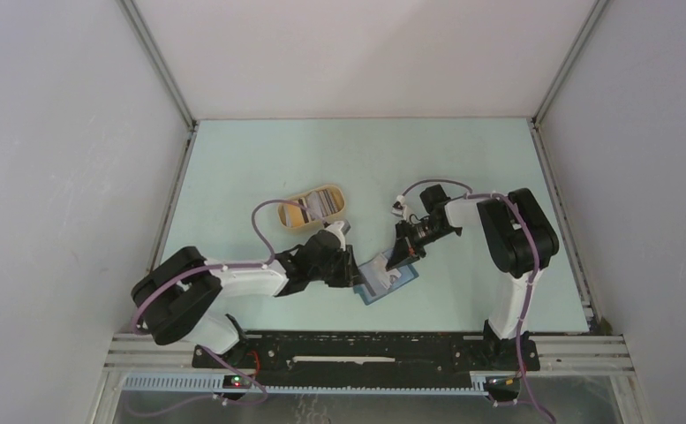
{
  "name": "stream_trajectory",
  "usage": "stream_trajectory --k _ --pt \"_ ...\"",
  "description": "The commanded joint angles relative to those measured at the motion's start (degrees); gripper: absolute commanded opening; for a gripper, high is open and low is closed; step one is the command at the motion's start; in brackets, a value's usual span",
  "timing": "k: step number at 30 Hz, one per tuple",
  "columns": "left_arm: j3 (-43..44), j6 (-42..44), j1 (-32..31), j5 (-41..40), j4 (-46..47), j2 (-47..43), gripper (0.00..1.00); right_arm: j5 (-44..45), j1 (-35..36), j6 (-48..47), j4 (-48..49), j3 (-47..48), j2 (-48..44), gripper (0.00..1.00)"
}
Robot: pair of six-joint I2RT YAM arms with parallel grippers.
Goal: Put the credit cards into the card holder
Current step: Insert the credit card into the card holder.
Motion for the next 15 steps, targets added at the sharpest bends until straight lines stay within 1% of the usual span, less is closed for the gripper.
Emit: stream_trajectory --k 1,7,15 --pt "2.19 -0.72 0.19 -1.27 -2.1 3.36 0.29 3.74 0.67 0.57 4.2 -0.92 -1.66 0.0" --pt "4.41 1.12 0.08 -4.12 -8.53 7.09 0.23 3.59 0.51 1.64 6.37 -2.26 -1.06 0.0" --pt "5.77 2.25 -0.1 -2.83 -8.73 9.37 0.2 2.51 0.67 3.28 8.14 -3.21 -0.94 0.02"
